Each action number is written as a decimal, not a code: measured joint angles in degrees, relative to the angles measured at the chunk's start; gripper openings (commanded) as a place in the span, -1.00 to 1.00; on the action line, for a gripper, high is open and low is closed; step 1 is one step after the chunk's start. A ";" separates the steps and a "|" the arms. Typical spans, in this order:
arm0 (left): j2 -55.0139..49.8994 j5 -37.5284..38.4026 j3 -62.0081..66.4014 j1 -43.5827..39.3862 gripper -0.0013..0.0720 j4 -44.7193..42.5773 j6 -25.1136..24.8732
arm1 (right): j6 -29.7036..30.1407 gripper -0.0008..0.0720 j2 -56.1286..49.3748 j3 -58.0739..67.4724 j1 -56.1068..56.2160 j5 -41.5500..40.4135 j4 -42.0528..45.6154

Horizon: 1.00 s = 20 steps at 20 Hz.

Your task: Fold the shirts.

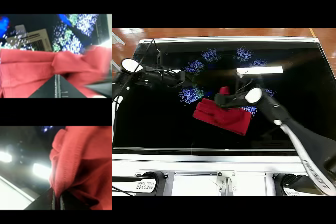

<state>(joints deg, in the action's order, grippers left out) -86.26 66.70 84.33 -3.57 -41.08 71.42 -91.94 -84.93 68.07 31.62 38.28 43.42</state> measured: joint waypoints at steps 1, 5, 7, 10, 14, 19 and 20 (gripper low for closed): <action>0.52 0.63 -0.02 0.02 -0.85 -0.44 0.09 | -0.13 0.25 -2.38 0.00 1.81 -3.63 -3.17; 1.27 1.68 -0.11 -1.86 -0.85 -1.25 0.24 | 1.95 0.66 -7.93 0.24 6.05 -13.66 -16.28; 1.38 1.66 -0.11 -2.86 -0.85 -2.45 0.22 | 6.25 0.66 -8.66 0.68 5.70 -12.81 -19.93; 1.51 2.14 -0.13 -2.80 -0.85 -6.05 0.22 | 11.23 0.66 -7.13 1.05 0.42 -3.85 -17.92; 2.32 5.60 -0.11 0.83 -0.86 -11.65 0.44 | 9.03 0.68 -2.16 1.11 -13.22 16.31 -0.33; 4.83 8.59 -0.11 7.96 -0.85 -17.94 2.62 | 5.11 0.89 1.33 -5.73 -27.74 34.21 13.99; 5.35 9.03 -0.11 9.05 -0.85 -18.67 3.08 | 5.20 0.89 1.53 -8.46 -28.79 33.94 13.40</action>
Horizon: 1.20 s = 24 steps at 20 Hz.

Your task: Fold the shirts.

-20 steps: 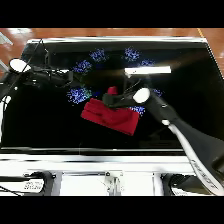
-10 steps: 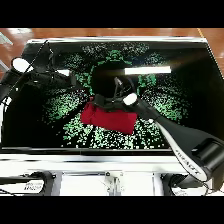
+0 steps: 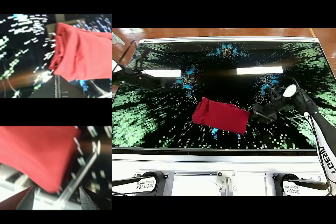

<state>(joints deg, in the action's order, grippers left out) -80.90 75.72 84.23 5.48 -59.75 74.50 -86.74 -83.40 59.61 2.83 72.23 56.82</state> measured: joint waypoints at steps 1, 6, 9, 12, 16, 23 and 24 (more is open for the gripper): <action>0.50 0.61 0.00 1.01 -0.85 -0.61 0.39 | 0.52 0.89 0.13 -2.73 -0.31 -1.79 -1.53; 2.14 2.73 0.00 2.89 -0.85 -2.19 2.21 | 4.09 0.88 -2.08 -10.54 3.93 -13.25 -11.65; 2.56 3.56 0.00 3.15 -0.86 -2.62 3.30 | 8.31 0.01 -4.61 -11.76 7.50 -18.40 -20.09; 2.89 4.11 0.00 2.71 -0.85 -2.75 3.85 | 11.65 -0.81 -6.01 -11.85 8.70 -22.21 -26.12; 3.28 4.83 0.00 0.72 -0.85 -2.82 4.22 | 18.86 -0.81 -6.03 -7.19 4.02 -23.23 -29.22; 3.50 5.33 0.00 -2.78 -0.86 -3.63 6.58 | 22.34 -0.81 -3.93 4.85 -23.67 -18.91 -28.22; 3.50 5.38 0.00 -2.97 -0.85 -3.74 7.26 | 21.77 -0.81 -3.69 5.60 -28.52 -17.49 -27.06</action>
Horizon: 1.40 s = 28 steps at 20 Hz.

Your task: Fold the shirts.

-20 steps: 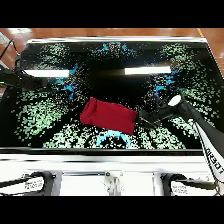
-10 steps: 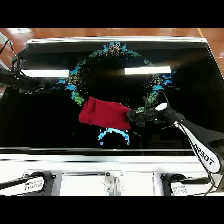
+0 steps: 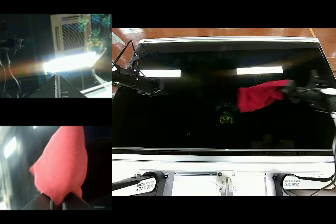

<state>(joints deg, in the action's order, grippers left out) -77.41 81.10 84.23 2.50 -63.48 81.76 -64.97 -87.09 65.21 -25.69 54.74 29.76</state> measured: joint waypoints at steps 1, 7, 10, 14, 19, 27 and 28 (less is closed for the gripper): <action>0.00 0.00 0.00 -0.09 -0.85 0.00 0.44 | -0.63 -0.81 0.24 0.57 -5.20 1.79 1.64; 0.00 0.04 0.00 -0.70 -0.86 -0.17 2.49 | -6.84 -0.81 2.10 1.81 -32.57 10.58 16.96; 0.00 0.02 0.00 -1.38 -0.85 -0.55 2.99 | -8.61 -0.81 2.89 1.09 -43.87 14.10 23.30; 0.00 -0.02 0.00 -2.27 -0.85 -0.81 3.13 | -9.86 -0.81 4.81 -6.45 -54.05 17.22 28.41; 0.00 -0.22 0.00 -2.78 -0.85 -1.07 3.15 | -10.34 -0.81 9.53 -17.38 -59.74 16.76 33.16; 0.00 -1.86 0.00 -2.89 -0.85 -1.25 3.10 | -8.57 0.89 13.05 -19.98 -61.11 16.79 33.64; -0.04 -2.45 0.00 -2.89 -0.85 -1.25 3.04 | -8.39 0.89 13.97 -19.50 -61.20 17.73 33.81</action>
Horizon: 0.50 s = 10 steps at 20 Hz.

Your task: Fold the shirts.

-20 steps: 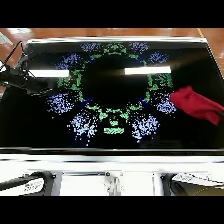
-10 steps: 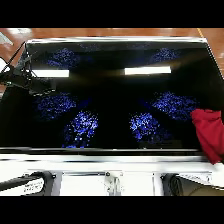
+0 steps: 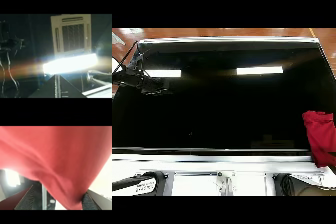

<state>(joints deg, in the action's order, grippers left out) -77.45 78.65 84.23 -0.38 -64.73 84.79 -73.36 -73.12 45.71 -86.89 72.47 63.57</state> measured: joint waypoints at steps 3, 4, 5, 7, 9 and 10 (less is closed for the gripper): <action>-0.50 -2.99 0.00 0.00 -0.85 0.00 -0.13 | -1.14 0.89 4.90 2.38 -0.02 2.67 1.51; -0.87 -4.00 0.00 0.00 -0.85 0.00 -0.17 | -2.03 0.89 7.26 3.67 0.13 3.54 2.12; -1.31 -5.20 -0.02 0.00 -0.85 0.00 -0.57 | -3.37 0.89 9.64 5.35 0.55 4.39 3.32; -2.36 -7.10 0.00 0.00 -0.85 0.00 -1.55 | -5.77 0.89 13.60 9.97 2.34 5.66 5.99; -3.54 -8.22 0.00 0.00 -0.86 0.00 -2.75 | -6.67 0.87 16.00 15.89 6.01 5.22 7.50; -4.20 -8.44 -0.02 -0.15 -0.86 -0.35 -3.61 | -6.99 0.87 16.70 18.86 9.16 4.48 7.52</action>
<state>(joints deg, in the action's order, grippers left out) -81.65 70.22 84.20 -0.54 -65.08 81.19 -80.36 -56.42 64.58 -77.73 76.95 71.09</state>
